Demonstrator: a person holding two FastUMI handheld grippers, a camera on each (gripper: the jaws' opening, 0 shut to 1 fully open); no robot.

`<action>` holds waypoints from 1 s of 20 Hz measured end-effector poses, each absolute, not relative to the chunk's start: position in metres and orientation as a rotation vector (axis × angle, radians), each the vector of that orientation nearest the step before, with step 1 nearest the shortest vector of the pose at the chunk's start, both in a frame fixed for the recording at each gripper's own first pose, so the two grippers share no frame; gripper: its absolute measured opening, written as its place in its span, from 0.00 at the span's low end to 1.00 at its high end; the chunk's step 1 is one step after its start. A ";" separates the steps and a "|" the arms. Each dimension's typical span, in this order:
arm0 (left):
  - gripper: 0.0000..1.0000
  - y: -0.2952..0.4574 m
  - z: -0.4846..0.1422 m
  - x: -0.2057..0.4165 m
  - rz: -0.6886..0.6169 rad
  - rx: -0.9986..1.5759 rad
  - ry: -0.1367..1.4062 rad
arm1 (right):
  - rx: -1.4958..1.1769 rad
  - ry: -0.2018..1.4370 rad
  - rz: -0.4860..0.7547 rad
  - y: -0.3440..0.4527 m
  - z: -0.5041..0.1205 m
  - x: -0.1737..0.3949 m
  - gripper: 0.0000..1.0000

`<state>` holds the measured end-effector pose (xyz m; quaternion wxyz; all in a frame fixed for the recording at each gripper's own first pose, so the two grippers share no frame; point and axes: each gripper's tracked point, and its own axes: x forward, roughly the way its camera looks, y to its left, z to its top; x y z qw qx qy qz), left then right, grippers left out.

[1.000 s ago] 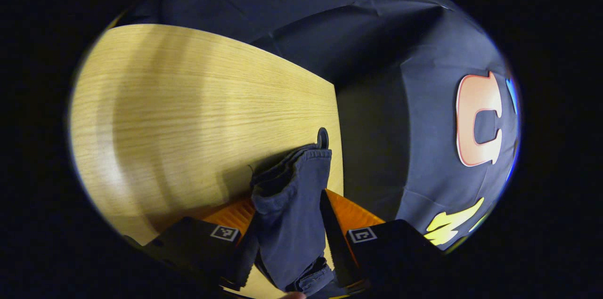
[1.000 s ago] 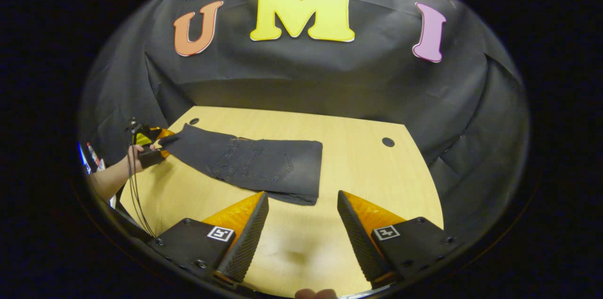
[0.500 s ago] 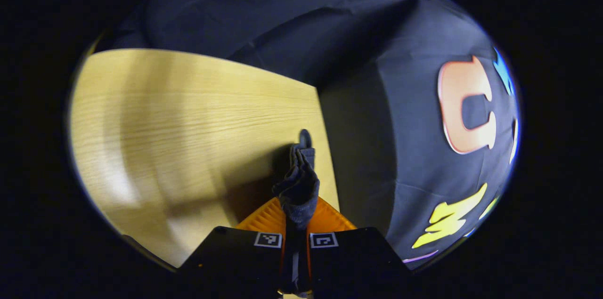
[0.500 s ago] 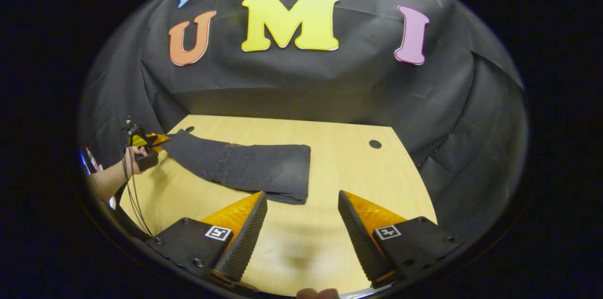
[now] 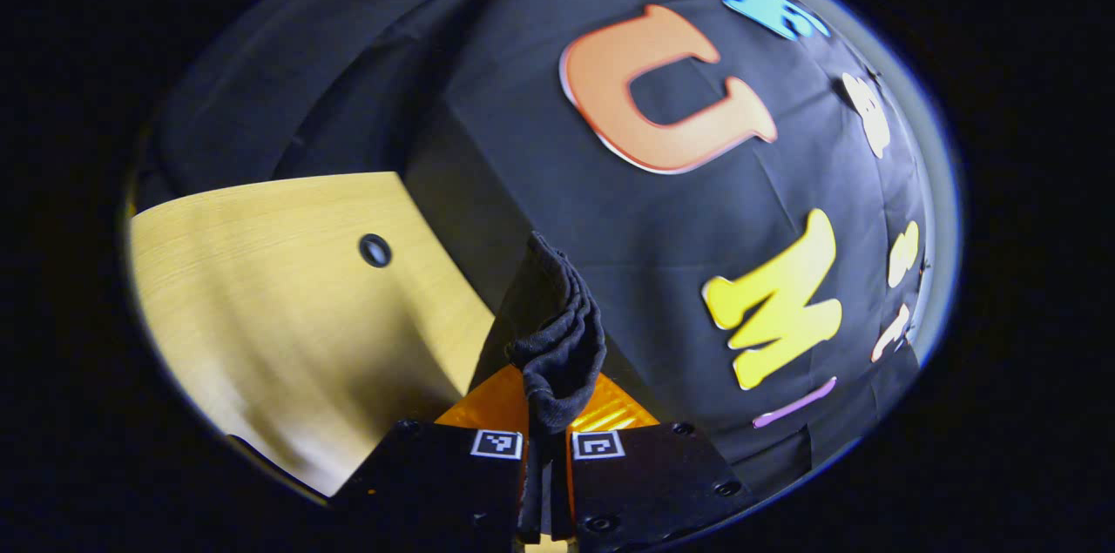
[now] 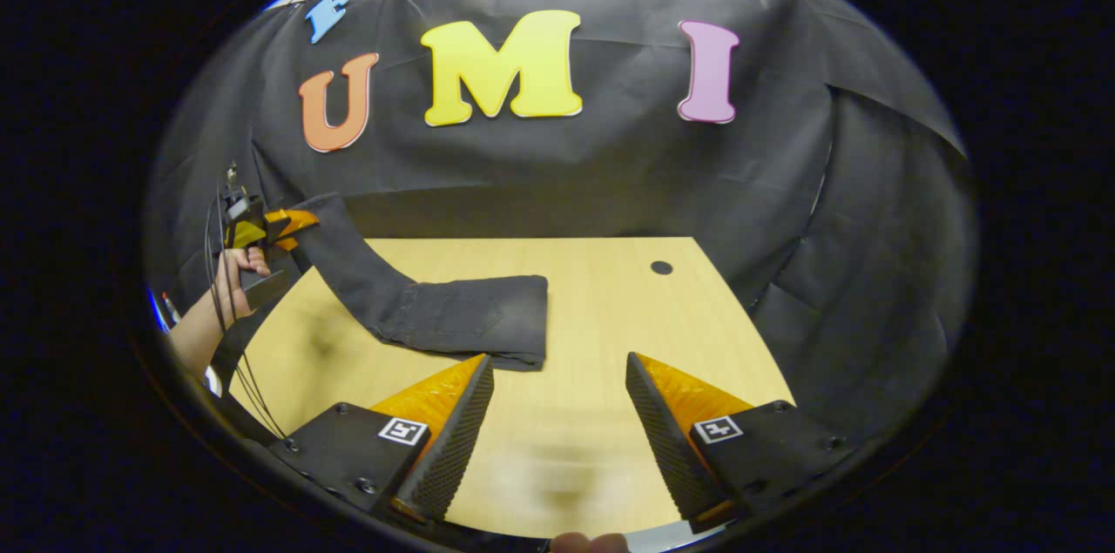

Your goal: Grasp the waist and the cuffs of the jeans and fold them to make the two legs overlap; first hold the waist and fold one-third of the jeans toward the cuffs, then hold the cuffs and fold the remaining one-third in the same direction to finish folding.

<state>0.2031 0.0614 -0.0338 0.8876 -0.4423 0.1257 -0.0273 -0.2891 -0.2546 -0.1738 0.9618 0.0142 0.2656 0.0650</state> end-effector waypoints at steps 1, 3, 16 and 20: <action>0.07 0.038 -0.024 0.200 -0.083 -0.888 0.260 | 0.030 0.528 0.114 -0.267 -0.169 -0.296 0.92; 0.07 -0.008 -0.012 0.195 -0.132 -0.825 0.265 | 0.047 0.525 0.080 -0.290 -0.167 -0.309 0.95; 0.07 -0.214 -0.126 0.187 -0.294 -0.552 0.517 | 0.071 0.589 -0.079 -0.378 -0.180 -0.348 0.95; 0.08 -0.238 -0.176 0.183 -0.276 -0.581 0.631 | 0.084 0.600 -0.091 -0.389 -0.181 -0.338 0.95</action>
